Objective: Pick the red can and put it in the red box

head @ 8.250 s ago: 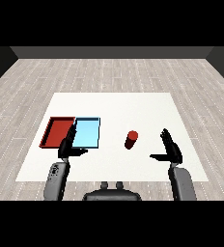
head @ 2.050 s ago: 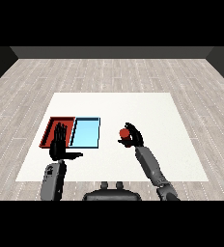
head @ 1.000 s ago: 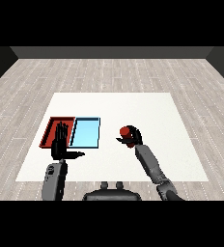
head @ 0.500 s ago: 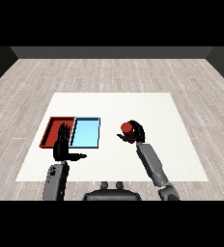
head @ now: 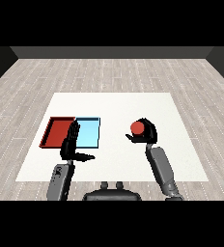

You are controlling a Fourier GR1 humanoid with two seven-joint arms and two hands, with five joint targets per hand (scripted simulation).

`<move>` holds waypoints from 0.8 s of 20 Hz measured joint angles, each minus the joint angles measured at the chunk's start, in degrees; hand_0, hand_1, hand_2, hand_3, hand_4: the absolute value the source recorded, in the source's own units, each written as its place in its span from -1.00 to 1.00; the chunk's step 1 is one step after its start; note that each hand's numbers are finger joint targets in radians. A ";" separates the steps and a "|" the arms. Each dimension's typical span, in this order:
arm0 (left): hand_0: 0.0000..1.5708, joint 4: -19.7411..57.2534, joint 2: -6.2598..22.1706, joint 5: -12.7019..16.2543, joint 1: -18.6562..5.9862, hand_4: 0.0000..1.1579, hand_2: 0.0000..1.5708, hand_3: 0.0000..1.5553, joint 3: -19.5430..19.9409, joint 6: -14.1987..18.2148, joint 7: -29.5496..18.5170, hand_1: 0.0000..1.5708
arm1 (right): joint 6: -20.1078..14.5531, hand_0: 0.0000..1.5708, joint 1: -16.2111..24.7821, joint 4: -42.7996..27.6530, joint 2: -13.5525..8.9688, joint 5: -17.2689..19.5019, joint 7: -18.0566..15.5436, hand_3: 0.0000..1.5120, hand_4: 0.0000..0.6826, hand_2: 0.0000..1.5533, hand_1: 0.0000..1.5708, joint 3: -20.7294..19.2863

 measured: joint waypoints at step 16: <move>-1.00 3.53 -0.31 -3.40 -7.66 -1.00 -1.00 -1.00 -9.54 7.95 9.21 -1.00 | -11.73 0.85 -3.78 -5.56 5.53 4.60 0.93 0.85 0.82 0.84 0.85 10.09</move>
